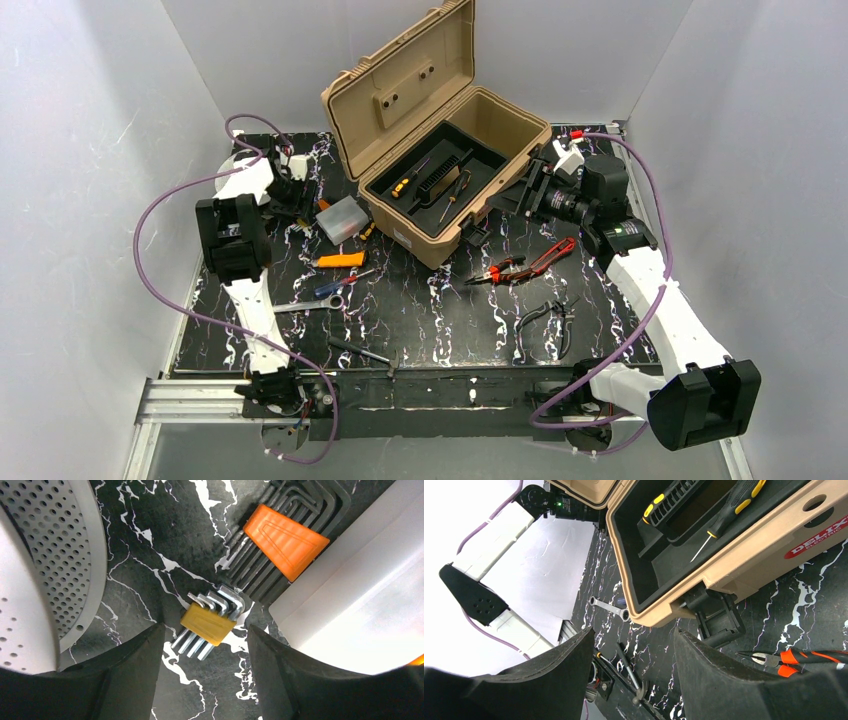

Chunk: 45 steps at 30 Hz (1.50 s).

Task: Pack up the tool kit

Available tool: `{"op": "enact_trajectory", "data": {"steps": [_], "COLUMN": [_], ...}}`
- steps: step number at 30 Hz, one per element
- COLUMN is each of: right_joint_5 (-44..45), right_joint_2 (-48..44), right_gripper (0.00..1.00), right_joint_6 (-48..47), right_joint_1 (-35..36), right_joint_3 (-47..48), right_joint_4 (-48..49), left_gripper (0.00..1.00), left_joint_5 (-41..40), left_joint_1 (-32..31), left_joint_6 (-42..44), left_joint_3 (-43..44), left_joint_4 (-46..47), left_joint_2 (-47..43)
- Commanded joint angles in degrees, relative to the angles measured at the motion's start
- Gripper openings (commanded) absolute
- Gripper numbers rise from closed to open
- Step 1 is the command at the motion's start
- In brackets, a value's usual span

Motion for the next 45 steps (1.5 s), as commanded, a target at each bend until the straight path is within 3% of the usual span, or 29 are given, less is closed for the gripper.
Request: {"op": "enact_trajectory", "data": {"steps": [1,3,6,10,12,21,30,32,34,36,37,45], "right_joint_5": [-0.83,-0.85,-0.93,-0.93,-0.93,-1.19,-1.74,-1.6,-1.59,-1.55,-1.5,-0.85], "right_joint_2": [0.46,0.23,-0.44,-1.6,-2.09,-3.88,-5.27,-5.63,-5.85,-5.99,-6.04,-5.84], "right_gripper": [0.67,0.67,0.67,0.67,0.67,0.67,0.67,0.67,0.67,0.67,0.67,0.67], "right_joint_6": [-0.37,-0.32,0.02,0.13,0.19,0.75,1.08,1.16,1.09,1.13,1.09,0.93], "right_joint_1": [-0.15,-0.15,-0.15,-0.16,-0.16,-0.15,-0.15,-0.15,-0.15,-0.15,-0.15,-0.15], "right_joint_3": [1.33,1.09,0.82,0.55,0.28,-0.45,-1.37,-1.45,-1.52,-1.53,-1.55,-1.22], "right_joint_4": [1.35,1.52,2.03,2.32,2.4,3.0,2.99,2.9,2.86,2.77,2.77,2.42], "left_gripper": [0.61,0.6,0.51,0.56,0.53,0.23,0.22,0.24,0.33,0.56,0.62,0.67], "left_joint_5": [-2.27,-3.58,-6.98,-12.26,-13.68,-15.76,-17.43,-17.75,-17.59,-17.41,-17.0,-14.96], "left_joint_1": [0.33,-0.08,-2.03,-4.39,-4.43,-4.58,-4.6,-4.58,-4.59,-4.59,-4.54,-4.55], "left_joint_6": [-0.81,-1.03,-0.33,0.19,-0.29,-5.1,-8.6,-8.73,-8.4,-8.03,-7.66,-3.87], "left_joint_3": [-1.75,-4.84,-10.81,-17.03,-18.5,-24.4,-25.77,-25.99,-26.01,-25.83,-25.56,-23.21], "left_joint_4": [1.34,4.18,8.76,13.65,14.59,17.35,14.21,13.67,13.58,13.64,13.65,14.91], "left_joint_2": [0.38,-0.58,-2.62,-5.74,-7.04,-13.98,-23.98,-25.63,-26.38,-26.19,-25.83,-21.11]}}
